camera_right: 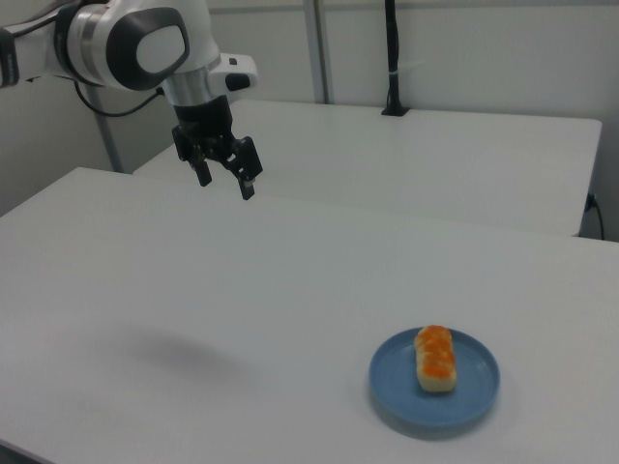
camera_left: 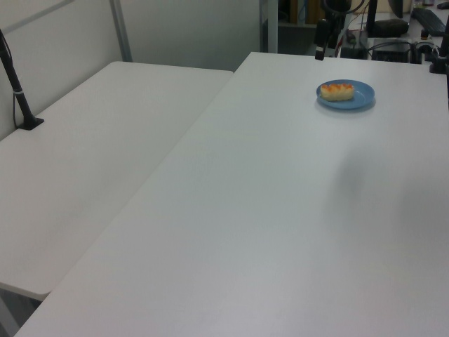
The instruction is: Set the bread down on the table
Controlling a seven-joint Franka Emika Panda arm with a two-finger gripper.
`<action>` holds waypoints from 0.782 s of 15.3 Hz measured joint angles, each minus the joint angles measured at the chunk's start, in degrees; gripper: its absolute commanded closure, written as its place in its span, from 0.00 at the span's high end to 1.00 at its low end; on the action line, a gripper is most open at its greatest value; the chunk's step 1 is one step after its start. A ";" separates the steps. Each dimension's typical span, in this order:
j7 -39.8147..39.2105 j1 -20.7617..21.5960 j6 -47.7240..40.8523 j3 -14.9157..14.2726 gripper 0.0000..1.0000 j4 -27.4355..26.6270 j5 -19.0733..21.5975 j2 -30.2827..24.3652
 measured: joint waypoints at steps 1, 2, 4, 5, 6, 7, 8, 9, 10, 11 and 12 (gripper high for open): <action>0.00 0.00 -0.40 0.00 1.00 0.00 0.00 0.00; 0.00 0.00 -0.69 0.00 1.00 0.00 0.00 0.00; 0.00 -0.01 -0.92 0.00 1.00 0.01 -0.01 0.00; 0.00 -0.05 -0.92 0.00 1.00 0.02 -0.07 0.00; 0.00 -0.15 -0.92 -0.02 1.00 0.03 -0.13 -0.01; 0.00 -0.30 -0.92 -0.07 1.00 0.03 -0.14 -0.01; -0.01 -0.42 -0.92 -0.16 1.00 0.03 -0.14 -0.01; -0.02 -0.56 -0.92 -0.19 1.00 0.04 -0.14 -0.01; -0.03 -0.67 -0.92 -0.19 1.00 0.04 -0.14 -0.01; -0.18 -0.76 -0.92 -0.19 1.00 0.04 -0.14 -0.01; -0.71 -0.82 -0.93 -0.19 1.00 0.04 -0.16 -0.01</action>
